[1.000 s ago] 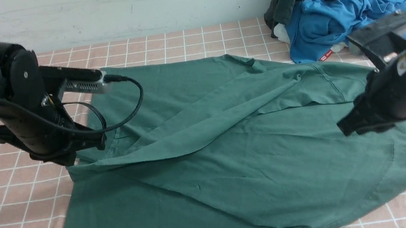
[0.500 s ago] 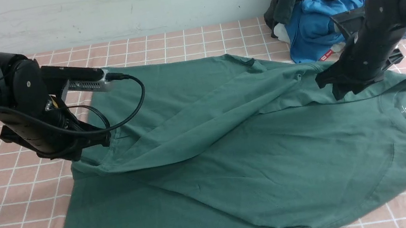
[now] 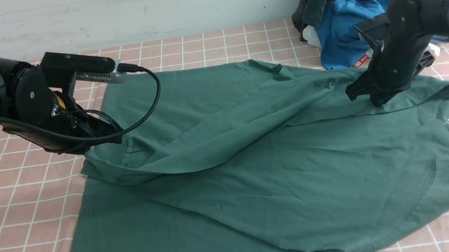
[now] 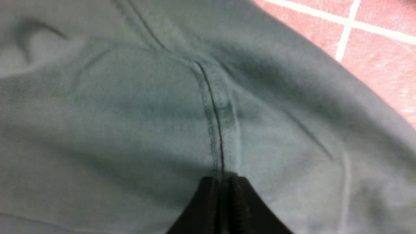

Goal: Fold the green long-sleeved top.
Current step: Use the left arm to drag and drop the cuff onto the cuff closest to the left arm

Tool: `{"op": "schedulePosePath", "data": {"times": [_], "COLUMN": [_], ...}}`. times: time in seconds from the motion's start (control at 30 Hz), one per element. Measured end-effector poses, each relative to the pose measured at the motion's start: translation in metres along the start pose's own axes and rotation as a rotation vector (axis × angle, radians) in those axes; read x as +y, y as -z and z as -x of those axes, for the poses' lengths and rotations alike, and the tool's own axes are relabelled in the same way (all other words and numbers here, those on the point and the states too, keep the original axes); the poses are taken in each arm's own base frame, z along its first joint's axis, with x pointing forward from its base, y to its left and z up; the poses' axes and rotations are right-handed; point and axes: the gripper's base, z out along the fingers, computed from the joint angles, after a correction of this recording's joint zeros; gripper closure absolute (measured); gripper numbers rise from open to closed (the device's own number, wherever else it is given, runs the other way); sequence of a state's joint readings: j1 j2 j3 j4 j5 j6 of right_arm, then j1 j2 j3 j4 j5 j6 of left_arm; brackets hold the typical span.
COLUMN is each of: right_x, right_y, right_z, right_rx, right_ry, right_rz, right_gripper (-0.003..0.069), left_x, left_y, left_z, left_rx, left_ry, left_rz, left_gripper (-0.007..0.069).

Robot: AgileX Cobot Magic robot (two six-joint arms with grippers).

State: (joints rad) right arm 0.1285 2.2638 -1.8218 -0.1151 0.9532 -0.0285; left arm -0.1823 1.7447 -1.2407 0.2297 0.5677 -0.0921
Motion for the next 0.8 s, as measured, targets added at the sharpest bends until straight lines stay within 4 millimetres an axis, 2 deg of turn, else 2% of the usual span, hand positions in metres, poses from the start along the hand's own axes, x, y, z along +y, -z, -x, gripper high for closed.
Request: {"op": "schedulePosePath", "data": {"times": [0.07, 0.2, 0.27, 0.4, 0.53, 0.63, 0.7, 0.73, 0.77, 0.8], "right_x": [-0.002, -0.01, -0.012, -0.011, -0.011, -0.012, -0.012, -0.012, -0.011, -0.011], "right_y": [0.005, 0.036, 0.044, 0.042, 0.037, 0.039, 0.046, 0.047, 0.061, 0.073], "right_z": [0.003, 0.016, 0.018, 0.015, 0.012, 0.012, 0.013, 0.013, 0.015, 0.017], "right_rx": [0.006, 0.029, 0.034, 0.072, 0.108, 0.108, 0.093, 0.09, 0.061, 0.038], "right_ry": [0.024, 0.063, 0.082, 0.125, 0.149, 0.149, 0.118, 0.114, 0.081, 0.067], "right_rz": [-0.011, -0.029, -0.031, -0.026, -0.023, -0.034, -0.028, -0.026, -0.006, 0.005], "right_gripper": [0.0656, 0.0662, 0.0662, 0.0662, 0.0662, 0.0656, 0.0638, 0.0638, 0.0617, 0.0602], "left_x": [0.002, 0.007, 0.007, 0.006, 0.004, 0.004, 0.003, 0.003, 0.0, -0.004], "left_y": [0.001, 0.013, 0.016, 0.013, 0.009, 0.013, 0.023, 0.024, 0.037, 0.045], "left_z": [0.0, -0.002, -0.004, -0.012, -0.018, -0.02, -0.021, -0.022, -0.023, -0.024], "left_rx": [0.001, 0.025, 0.05, 0.134, 0.202, 0.227, 0.245, 0.247, 0.24, 0.226], "left_ry": [-0.024, -0.052, -0.048, -0.024, -0.042, -0.052, -0.045, -0.043, -0.04, -0.049], "left_rz": [0.016, 0.054, 0.058, 0.043, 0.029, 0.031, 0.027, 0.025, 0.013, 0.006], "left_gripper": [0.0615, 0.0615, 0.0615, 0.0613, 0.0563, 0.0452, 0.0347, 0.0347, 0.0272, 0.0237]}}
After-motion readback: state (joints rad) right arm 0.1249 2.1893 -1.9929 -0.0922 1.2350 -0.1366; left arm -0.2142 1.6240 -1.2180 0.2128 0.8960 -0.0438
